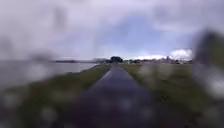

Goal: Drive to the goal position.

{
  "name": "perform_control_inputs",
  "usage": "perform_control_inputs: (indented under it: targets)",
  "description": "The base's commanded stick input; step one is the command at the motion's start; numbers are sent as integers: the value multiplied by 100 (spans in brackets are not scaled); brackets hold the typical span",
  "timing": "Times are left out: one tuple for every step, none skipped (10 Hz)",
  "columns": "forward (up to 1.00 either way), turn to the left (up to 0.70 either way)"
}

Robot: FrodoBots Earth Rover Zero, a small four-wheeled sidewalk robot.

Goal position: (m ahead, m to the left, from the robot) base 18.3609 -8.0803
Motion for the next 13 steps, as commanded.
perform_control_inputs:
  targets:
    - [70,0]
    - [70,0]
    - [70,0]
    - [70,0]
    - [70,0]
    - [70,0]
    - [70,0]
    - [70,0]
    - [70,0]
    - [70,0]
    - [70,-12]
    - [70,-29]
    - [70,-25]
